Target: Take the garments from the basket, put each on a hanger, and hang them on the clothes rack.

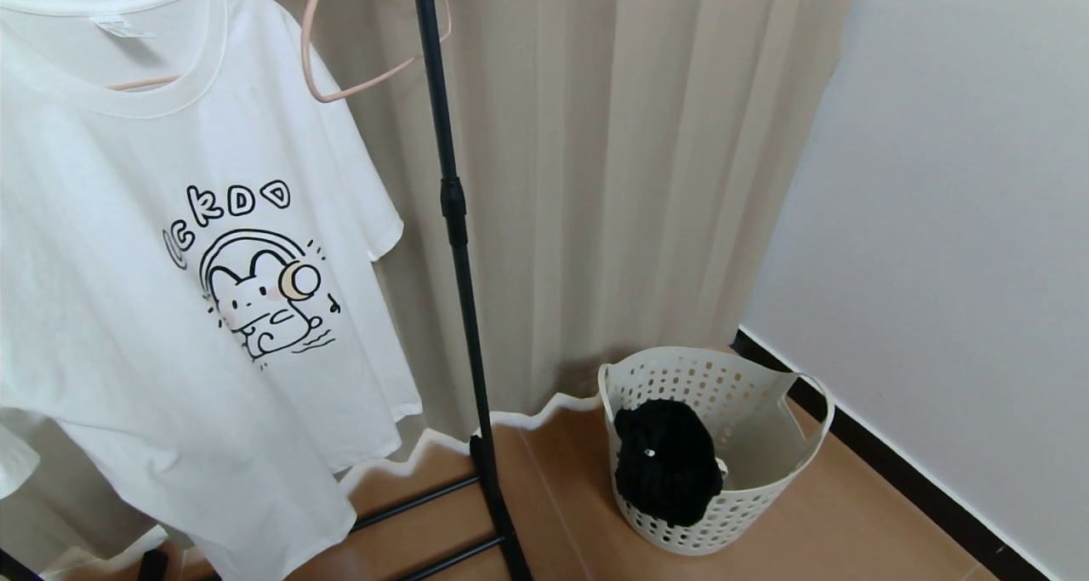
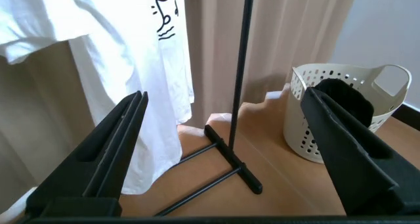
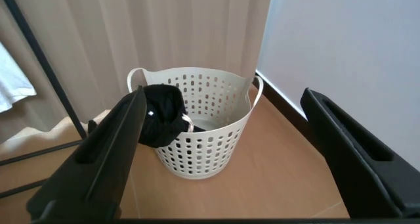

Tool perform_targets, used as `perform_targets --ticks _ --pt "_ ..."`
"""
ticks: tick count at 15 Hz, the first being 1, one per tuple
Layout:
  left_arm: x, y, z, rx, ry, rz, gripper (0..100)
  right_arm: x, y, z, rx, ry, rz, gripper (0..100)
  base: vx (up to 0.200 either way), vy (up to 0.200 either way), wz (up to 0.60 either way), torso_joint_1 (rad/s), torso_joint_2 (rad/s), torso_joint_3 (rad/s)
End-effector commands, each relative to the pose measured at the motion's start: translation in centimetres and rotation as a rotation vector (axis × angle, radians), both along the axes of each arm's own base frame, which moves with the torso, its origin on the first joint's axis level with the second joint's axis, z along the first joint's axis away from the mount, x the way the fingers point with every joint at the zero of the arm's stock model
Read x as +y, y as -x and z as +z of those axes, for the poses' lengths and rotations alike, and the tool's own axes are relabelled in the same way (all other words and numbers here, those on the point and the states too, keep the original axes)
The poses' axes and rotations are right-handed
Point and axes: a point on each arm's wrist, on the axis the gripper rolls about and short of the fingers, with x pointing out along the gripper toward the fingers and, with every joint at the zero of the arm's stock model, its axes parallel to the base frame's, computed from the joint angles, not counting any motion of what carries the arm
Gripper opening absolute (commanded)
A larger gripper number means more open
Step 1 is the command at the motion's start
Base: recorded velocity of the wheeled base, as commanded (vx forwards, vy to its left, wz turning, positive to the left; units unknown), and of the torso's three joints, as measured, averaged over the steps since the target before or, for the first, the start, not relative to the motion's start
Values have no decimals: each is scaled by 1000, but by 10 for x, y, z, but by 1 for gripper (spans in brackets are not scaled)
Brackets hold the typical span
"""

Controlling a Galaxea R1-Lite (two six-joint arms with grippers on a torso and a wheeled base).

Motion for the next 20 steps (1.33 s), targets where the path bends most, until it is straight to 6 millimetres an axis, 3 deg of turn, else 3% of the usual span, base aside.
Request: perform_targets --ticks 1,13,20 --pt "0 0 0 0 1 0 100 0 0 0 0 0 1 100 0 0 0 0 0 0" --pt "0 0 0 0 -1 -1 100 0 0 0 0 0 1 100 0 0 0 0 0 -4" --pt "0 0 0 0 -1 -1 100 0 0 0 1 0 1 100 0 0 0 5 3 -175"
